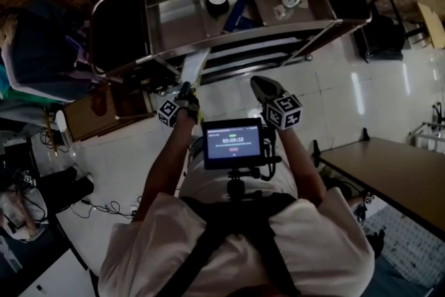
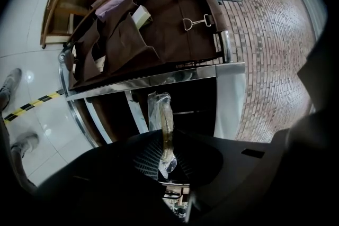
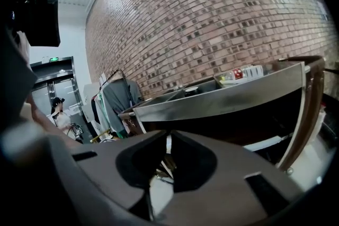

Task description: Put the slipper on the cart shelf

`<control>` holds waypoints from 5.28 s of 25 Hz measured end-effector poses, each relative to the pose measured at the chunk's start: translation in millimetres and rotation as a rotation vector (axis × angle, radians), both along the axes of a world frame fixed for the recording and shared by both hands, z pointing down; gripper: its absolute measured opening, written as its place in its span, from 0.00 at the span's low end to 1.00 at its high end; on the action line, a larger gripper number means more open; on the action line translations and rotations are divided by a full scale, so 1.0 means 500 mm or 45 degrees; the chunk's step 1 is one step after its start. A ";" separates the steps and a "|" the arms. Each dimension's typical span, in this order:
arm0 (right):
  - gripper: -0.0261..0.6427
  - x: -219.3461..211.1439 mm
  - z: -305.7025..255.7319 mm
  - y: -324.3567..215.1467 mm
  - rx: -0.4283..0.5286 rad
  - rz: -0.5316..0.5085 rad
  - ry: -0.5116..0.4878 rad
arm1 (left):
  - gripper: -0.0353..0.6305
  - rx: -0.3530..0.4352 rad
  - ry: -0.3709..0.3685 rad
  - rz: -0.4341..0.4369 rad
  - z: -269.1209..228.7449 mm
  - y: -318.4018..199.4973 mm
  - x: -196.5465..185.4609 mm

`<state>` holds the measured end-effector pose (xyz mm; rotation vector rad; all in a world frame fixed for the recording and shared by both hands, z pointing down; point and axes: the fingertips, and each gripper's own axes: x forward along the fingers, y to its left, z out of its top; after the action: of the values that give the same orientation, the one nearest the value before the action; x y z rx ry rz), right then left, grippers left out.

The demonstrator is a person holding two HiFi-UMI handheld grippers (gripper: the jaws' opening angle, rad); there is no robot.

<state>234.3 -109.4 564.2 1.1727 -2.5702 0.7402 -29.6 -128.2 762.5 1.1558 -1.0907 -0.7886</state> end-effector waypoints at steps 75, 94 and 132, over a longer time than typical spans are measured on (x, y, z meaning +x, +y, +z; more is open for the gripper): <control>0.10 0.127 0.037 -0.027 -0.015 0.117 -0.020 | 0.55 0.107 -0.157 0.896 0.007 -0.030 0.233; 0.16 0.073 -0.049 0.018 0.042 -0.055 -0.155 | 0.19 0.720 -0.560 0.807 -0.424 0.122 0.159; 0.14 0.046 0.000 0.085 0.017 0.012 -0.023 | 0.09 0.449 -0.811 0.710 -0.314 0.255 0.075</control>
<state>257.5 -66.9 564.4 1.1880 -2.5903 0.7403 7.8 -0.6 605.4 1.9855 -1.0674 -0.1620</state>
